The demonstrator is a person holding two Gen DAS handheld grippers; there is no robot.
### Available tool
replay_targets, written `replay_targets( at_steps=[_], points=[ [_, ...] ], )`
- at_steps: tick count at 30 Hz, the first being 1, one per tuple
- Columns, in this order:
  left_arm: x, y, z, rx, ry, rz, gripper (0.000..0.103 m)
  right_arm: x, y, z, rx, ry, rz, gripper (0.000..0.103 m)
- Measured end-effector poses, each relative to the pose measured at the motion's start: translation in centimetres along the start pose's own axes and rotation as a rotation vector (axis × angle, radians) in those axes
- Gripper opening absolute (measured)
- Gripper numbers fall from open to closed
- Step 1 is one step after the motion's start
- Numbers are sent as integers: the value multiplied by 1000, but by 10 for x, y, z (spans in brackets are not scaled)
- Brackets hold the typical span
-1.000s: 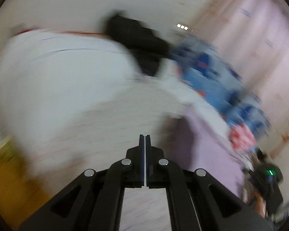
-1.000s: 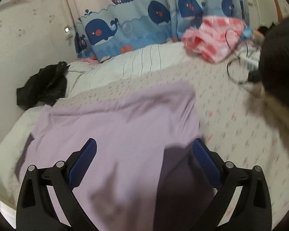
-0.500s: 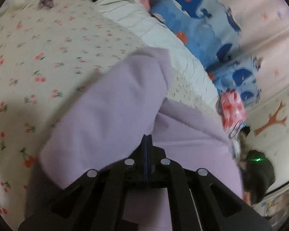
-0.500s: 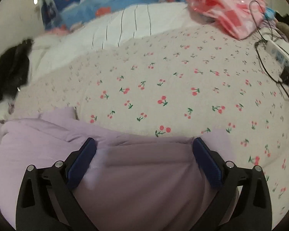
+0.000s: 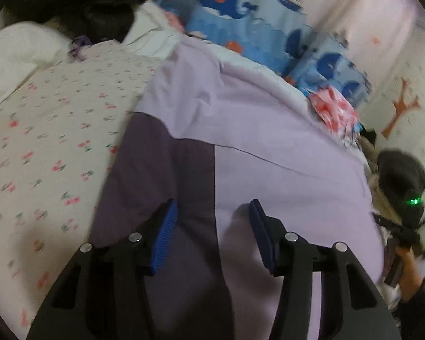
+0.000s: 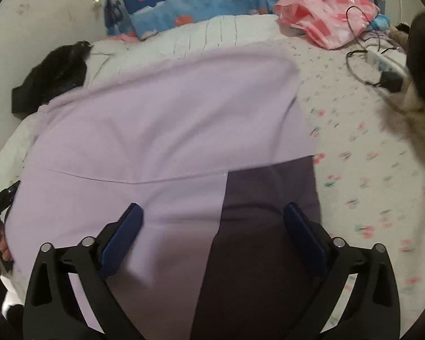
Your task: Fold large clothes
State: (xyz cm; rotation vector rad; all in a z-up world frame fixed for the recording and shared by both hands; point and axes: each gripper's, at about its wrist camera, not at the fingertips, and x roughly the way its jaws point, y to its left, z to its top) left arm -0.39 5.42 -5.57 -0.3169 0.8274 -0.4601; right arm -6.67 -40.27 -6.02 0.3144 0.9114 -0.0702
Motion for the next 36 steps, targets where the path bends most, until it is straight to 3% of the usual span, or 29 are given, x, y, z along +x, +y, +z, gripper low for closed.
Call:
replay_targets(
  at_steps=[2,3,4,7,11,15,18,22,23,24,28,32,33,34,35,36],
  points=[
    [-24,-8,3,21,-35,-15,52,-34,-7,2,41,-54,98,97],
    [-47,-10,0,43,-78,8,58,-53,-18,-3,84,-80,125,97],
    [-62,-7,-4,39,-109,22,70,-64,-29,-10,130,-86,147,97],
    [-97,26,-21,-91,-168,43,79,-77,-72,-42,287,-27,188,97],
    [-84,67,-34,-300,-82,3,79,-61,-110,-84,486,62,296,97],
    [-61,66,-55,-391,26,-97,79,-62,-108,-95,506,29,442,97],
    [-43,51,-61,-381,70,-91,86,-67,-99,-98,482,31,442,97],
    [-38,44,-64,-402,75,-64,90,-62,-82,-102,396,155,314,96],
    [-37,43,-65,-409,73,-73,92,-63,-80,-101,400,155,326,96],
    [-35,40,-65,-404,73,-75,95,-62,-80,-99,428,141,393,97],
    [-27,37,-57,-406,63,-16,96,-61,-87,-88,520,41,455,97],
    [-12,44,-53,-469,75,-3,96,-38,-80,-84,486,112,335,96],
    [-9,42,-52,-468,86,-24,94,-39,-78,-81,492,109,322,97],
    [-7,37,-51,-448,95,-62,85,-42,-77,-78,508,92,327,97],
    [-7,33,-50,-423,96,-44,81,-44,-75,-76,525,70,344,93],
    [-11,25,-49,-369,86,-34,71,-48,-73,-78,532,45,360,74]
  ],
)
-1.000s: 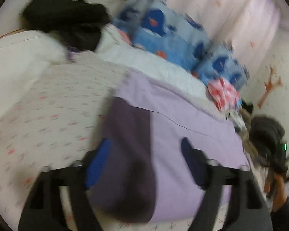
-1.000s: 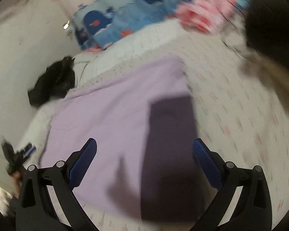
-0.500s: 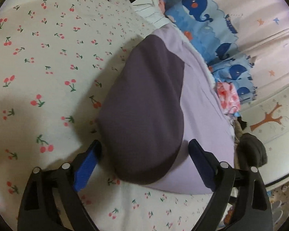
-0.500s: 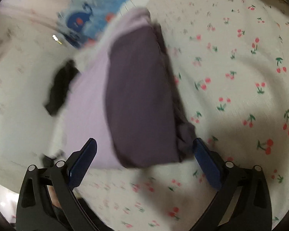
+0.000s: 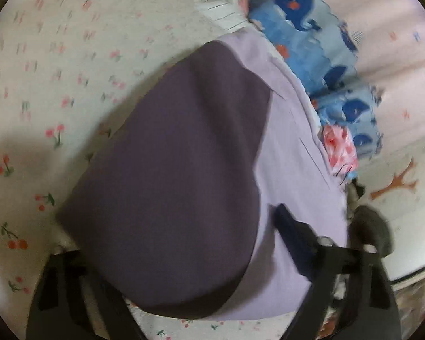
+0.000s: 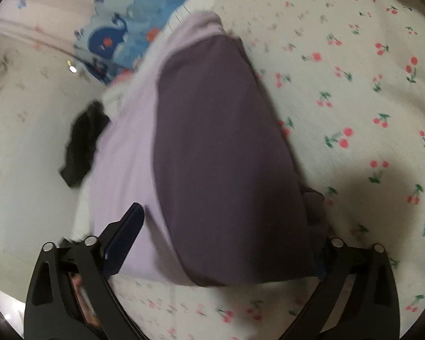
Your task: Fold large clothes
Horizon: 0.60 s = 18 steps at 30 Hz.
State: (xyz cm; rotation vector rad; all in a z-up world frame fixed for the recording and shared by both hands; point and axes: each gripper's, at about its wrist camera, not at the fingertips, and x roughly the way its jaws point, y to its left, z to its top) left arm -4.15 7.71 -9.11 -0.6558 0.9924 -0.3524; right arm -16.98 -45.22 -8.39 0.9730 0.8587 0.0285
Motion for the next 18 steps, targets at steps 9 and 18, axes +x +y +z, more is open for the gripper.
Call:
replay_targets(
  at_steps=[9,18],
  points=[
    [-80,-52,-12,167,-30,-109,45,-60,56,3,-134,-125,134,32],
    [-146,17,-74,71,61,-38,53,-78,19,-92,-143,89,8,54]
  ],
)
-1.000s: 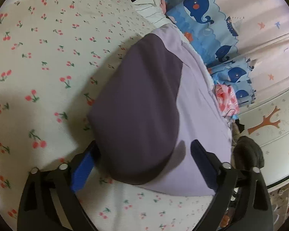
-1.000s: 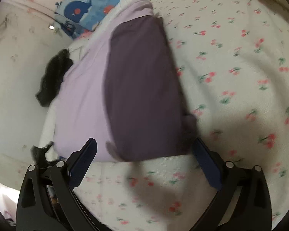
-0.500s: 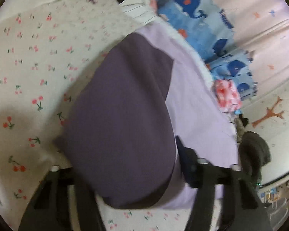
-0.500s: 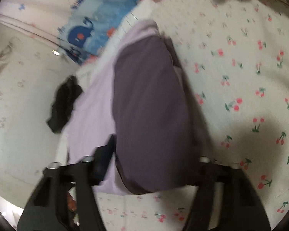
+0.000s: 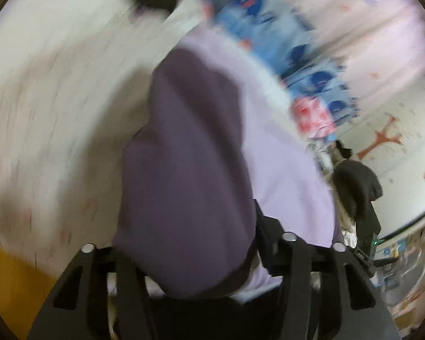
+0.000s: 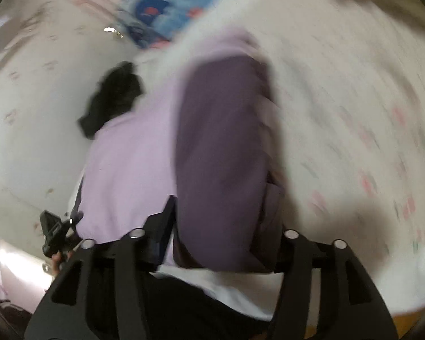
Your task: Fold large clothes
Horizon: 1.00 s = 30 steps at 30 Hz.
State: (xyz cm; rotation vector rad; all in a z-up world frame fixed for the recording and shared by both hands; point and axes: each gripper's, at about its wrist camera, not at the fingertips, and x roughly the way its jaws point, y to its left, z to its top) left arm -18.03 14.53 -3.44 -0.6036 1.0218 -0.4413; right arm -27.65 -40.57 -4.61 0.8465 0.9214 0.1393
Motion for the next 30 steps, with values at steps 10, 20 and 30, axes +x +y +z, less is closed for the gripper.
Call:
replay_targets(
  at_steps=[10,20,30],
  points=[
    [20,17,9,-151,-100,-99,90,6,177,48,-458,-345,-240,87],
    [31,2,6,-88,-200,39,91,334,253,124,-675,144,-545,91],
    [34,-7,9,-34,-203,96,91,325,255,143,-607,36,-547,92]
  ],
)
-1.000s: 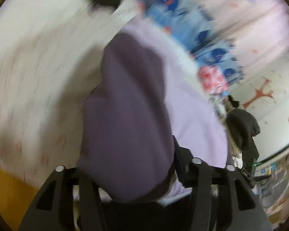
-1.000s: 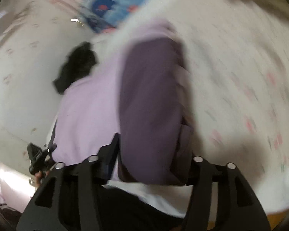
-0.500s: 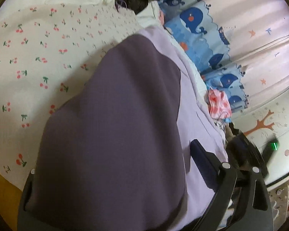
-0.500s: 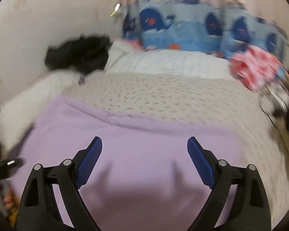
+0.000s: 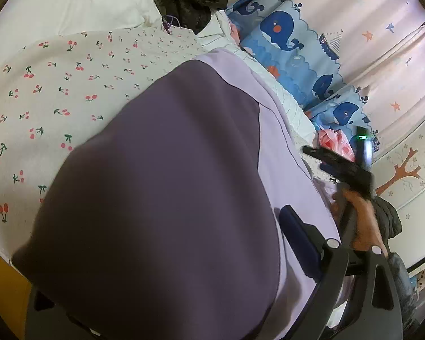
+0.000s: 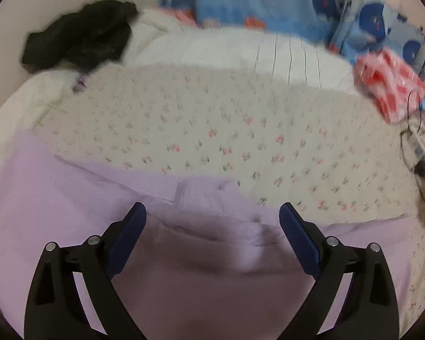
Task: Fold large clothes
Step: 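Fold the held panel across the jacket with the left tool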
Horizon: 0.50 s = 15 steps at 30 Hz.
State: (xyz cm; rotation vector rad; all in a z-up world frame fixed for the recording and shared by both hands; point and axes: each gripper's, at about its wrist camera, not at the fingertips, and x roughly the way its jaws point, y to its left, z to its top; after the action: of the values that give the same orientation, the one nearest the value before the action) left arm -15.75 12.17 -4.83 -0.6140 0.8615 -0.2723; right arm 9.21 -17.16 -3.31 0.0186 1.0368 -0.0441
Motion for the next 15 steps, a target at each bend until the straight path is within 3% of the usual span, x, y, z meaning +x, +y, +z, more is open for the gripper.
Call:
replay_targets(
  at_steps=[2,3,6,8,11,14,15],
  points=[
    [0,2,-1,-4,3,-19,92,34,10,-8,-40,99,-9,96],
    [0,1,-1,0,3,-22,92,36,11,-8,-40,93,-14,96],
    [3,3,-1,-9,21,-11,92,12,8,-4,-1,90,4,94],
    [4,12,-1,-51,33,-43,92,-28,4,-11,-20,19,53,94],
    [5,18,-3,-84,32,-63,92,-86,10,-58,-83,-62,51,94],
    [5,17,-3,-100,22,-71,92,-77,21,-113,-169,60,42,94],
    [6,15,-3,-103,19,-79,92,-75,19,-121,-168,54,44,94]
  ],
)
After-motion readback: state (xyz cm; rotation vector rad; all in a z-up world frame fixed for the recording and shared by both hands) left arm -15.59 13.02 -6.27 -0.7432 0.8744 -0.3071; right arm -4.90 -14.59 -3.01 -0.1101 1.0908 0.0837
